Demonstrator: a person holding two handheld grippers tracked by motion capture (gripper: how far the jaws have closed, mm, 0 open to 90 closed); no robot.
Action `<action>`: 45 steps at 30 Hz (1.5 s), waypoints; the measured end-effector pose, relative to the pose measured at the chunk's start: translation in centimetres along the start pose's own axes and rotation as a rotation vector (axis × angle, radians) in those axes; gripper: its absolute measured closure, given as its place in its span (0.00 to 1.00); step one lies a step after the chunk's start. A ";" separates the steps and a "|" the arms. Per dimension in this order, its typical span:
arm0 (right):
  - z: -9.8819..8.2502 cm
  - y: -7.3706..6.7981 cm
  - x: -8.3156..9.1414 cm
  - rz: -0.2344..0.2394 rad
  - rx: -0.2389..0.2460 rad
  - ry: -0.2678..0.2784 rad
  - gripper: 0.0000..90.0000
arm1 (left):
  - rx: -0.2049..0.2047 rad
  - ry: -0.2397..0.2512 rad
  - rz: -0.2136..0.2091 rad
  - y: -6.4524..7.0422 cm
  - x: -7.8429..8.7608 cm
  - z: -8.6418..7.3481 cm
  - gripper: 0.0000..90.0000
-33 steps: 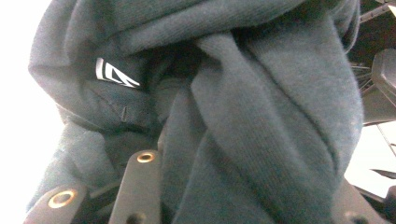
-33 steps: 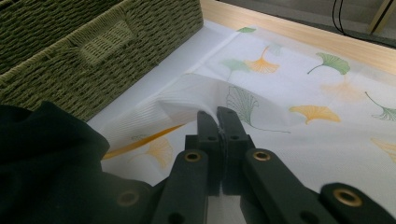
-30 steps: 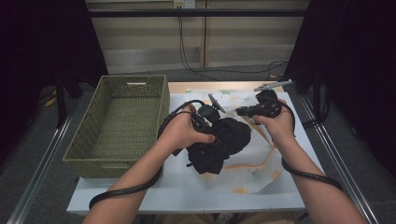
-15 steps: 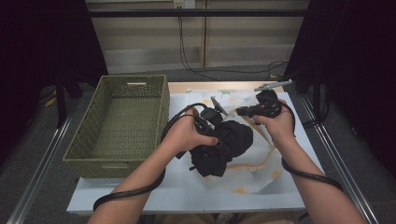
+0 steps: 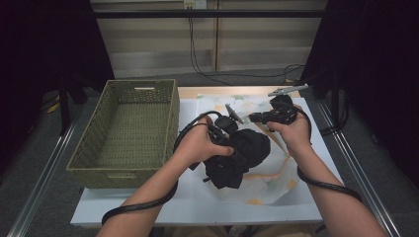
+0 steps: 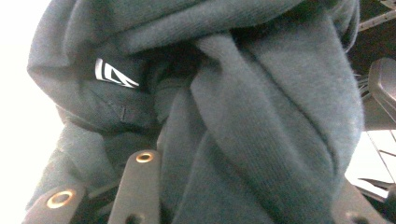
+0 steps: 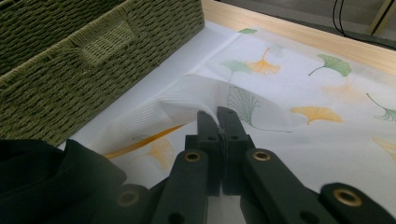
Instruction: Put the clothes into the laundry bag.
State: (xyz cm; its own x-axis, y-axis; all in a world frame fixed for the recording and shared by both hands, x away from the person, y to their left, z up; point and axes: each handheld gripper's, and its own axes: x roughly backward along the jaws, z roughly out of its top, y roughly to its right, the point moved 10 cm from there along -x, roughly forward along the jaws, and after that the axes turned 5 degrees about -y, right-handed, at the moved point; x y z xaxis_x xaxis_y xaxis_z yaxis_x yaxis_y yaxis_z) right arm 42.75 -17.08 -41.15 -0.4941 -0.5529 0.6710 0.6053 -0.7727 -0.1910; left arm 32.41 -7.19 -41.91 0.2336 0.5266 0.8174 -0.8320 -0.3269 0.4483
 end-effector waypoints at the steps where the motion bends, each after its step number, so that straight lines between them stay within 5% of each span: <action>1: 0.0 0.0 0.0 0.002 -0.001 0.002 1.00 | 0.001 -0.001 0.006 0.0 -0.1 0.0 0.67; 45: -0.3 -0.1 -0.2 0.004 -0.003 0.001 1.00 | 0.112 0.024 0.061 -2.3 -3.2 0.3 0.66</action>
State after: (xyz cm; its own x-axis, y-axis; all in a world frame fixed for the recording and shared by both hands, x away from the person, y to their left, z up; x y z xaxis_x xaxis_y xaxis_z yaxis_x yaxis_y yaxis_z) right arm 42.61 -16.97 -41.47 -0.4921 -0.5568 0.6693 0.6060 -0.7710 -0.1959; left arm 33.73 -8.37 -45.40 0.1714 0.5211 0.8361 -0.7827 -0.4434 0.4368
